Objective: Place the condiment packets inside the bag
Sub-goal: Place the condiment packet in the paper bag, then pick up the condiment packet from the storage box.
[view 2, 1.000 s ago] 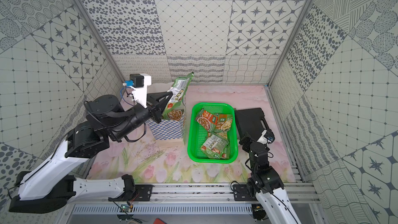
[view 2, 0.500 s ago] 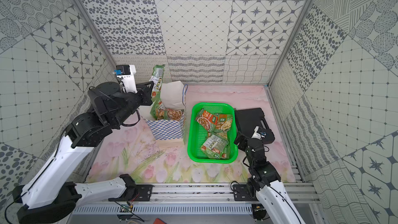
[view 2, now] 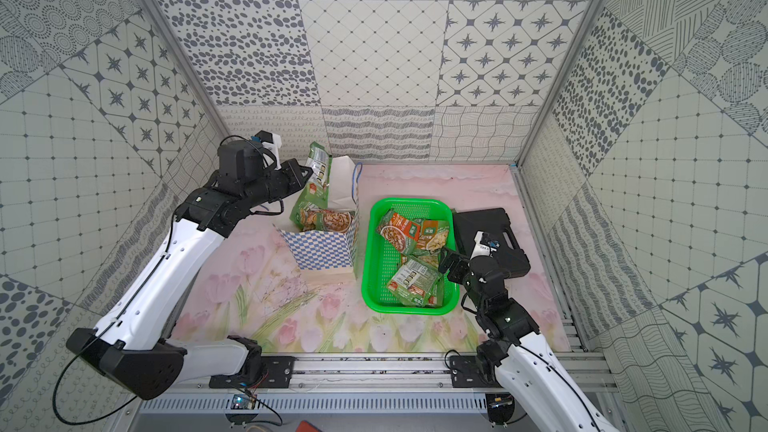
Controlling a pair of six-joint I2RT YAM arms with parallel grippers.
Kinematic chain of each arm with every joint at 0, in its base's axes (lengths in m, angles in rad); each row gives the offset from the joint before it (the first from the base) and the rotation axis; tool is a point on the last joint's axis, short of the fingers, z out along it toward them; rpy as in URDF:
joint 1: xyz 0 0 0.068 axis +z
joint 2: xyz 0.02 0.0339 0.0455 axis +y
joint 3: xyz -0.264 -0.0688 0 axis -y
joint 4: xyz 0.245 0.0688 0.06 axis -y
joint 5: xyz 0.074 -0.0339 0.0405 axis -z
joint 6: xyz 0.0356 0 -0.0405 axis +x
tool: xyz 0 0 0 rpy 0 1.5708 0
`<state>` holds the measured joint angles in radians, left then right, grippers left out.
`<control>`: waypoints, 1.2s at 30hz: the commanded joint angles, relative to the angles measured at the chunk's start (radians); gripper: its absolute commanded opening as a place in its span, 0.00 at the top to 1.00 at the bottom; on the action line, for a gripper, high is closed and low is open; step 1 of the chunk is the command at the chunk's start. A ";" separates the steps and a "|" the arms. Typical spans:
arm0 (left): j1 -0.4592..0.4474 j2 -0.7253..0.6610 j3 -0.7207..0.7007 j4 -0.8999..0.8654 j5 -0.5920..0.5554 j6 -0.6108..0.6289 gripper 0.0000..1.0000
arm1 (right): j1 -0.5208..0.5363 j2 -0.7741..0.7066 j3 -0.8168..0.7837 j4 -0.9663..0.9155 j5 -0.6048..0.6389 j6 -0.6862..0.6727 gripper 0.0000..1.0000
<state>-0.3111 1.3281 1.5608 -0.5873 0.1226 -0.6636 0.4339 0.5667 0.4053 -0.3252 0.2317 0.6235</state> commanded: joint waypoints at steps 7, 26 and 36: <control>0.025 0.065 -0.085 0.004 0.440 -0.100 0.08 | 0.172 0.425 0.278 0.017 0.051 -0.031 0.03; 0.025 -0.412 -0.354 0.059 0.178 0.250 0.01 | 0.068 0.708 0.400 -0.035 0.037 0.069 0.08; 0.026 -0.470 -0.401 0.085 0.143 0.260 0.01 | 0.070 0.839 0.442 -0.065 0.117 0.185 0.19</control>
<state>-0.2920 0.8772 1.1702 -0.5716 0.3206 -0.4778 0.5041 1.3708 0.8230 -0.3847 0.2890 0.7471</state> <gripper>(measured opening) 0.993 0.825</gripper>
